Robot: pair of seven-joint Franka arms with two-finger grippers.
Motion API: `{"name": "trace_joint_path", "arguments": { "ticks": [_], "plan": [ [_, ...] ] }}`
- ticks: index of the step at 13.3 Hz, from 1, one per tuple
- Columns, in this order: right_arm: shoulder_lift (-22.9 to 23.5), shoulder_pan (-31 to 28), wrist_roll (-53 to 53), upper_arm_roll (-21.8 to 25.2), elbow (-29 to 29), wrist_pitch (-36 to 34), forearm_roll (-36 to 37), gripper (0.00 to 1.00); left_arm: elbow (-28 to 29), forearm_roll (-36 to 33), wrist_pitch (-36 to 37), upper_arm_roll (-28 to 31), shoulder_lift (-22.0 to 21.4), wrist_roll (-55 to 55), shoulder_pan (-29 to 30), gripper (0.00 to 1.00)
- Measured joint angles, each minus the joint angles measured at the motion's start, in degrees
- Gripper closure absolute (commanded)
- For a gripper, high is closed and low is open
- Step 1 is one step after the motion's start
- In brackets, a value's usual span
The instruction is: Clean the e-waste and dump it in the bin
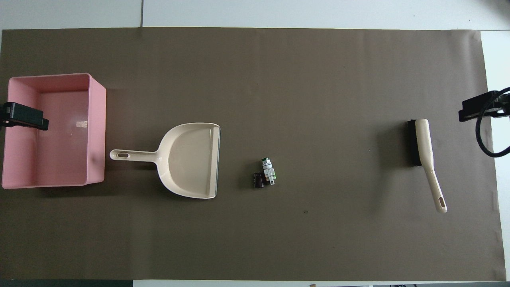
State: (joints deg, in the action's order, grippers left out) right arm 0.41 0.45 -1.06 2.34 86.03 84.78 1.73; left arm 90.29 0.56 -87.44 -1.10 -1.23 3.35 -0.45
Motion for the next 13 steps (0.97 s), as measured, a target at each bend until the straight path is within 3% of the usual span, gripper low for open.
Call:
{"name": "trace_joint_path", "arguments": {
  "ticks": [10, 13],
  "plan": [
    [-0.82, -0.33, 0.00, 0.36, 2.12, 0.54, 0.00, 0.01, 0.00, 0.00, -1.77, -0.20, 0.00, 1.37, -0.35, 0.02],
    [-3.02, -2.80, 0.67, 0.54, 8.16, 4.82, -0.07, 0.01, 0.00, 0.00, -3.48, -0.58, 0.01, 10.17, -2.01, 0.05]
  ]
}}
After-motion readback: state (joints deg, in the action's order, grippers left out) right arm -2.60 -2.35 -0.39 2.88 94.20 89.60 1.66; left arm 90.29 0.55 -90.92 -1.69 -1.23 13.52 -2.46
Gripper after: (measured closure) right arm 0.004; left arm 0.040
